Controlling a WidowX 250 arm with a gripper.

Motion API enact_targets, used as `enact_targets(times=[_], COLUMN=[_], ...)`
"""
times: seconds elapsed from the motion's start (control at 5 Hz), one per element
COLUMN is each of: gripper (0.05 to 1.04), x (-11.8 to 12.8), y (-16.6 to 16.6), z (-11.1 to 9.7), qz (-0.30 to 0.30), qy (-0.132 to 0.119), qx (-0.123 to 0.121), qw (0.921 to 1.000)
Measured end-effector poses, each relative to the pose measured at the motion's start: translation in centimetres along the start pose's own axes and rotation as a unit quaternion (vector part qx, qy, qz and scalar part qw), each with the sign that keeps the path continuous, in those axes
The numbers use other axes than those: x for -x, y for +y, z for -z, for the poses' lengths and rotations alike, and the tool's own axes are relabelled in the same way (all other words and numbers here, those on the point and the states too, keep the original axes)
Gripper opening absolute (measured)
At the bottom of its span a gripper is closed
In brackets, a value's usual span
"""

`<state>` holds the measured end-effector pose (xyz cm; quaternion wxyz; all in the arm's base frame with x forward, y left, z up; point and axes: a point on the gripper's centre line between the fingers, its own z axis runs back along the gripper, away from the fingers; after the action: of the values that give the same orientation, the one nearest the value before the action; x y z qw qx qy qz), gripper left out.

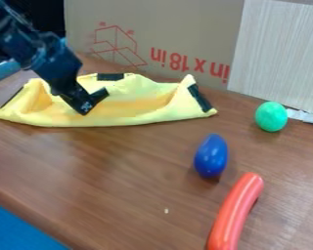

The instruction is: Unfold the yellow cloth from right to left

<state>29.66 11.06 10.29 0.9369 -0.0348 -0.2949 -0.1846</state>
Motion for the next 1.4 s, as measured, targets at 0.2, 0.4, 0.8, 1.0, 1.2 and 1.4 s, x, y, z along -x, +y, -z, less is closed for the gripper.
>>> enact_targets(times=[0.2, 0.4, 0.8, 1.0, 1.2, 1.4], gripper=[0.068, 0.068, 0.068, 0.068, 0.068, 0.068], x=[0.0, 0.6, 1.2, 2.6, 4.2, 4.8], y=[-0.2, -1.2, -3.7, -5.6, -7.6, -8.9], z=[-2.4, -2.9, -2.7, -2.1, -1.2, -0.5], qz=[-0.012, -0.023, -0.002, 0.025, 0.041, 0.043], qy=[-0.007, 0.039, 0.089, 0.087, 0.081, 0.081], qx=[-0.004, 0.009, -0.001, -0.008, -0.019, -0.030], qw=[0.9999, 0.9989, 0.9961, 0.9959, 0.9957, 0.9953])
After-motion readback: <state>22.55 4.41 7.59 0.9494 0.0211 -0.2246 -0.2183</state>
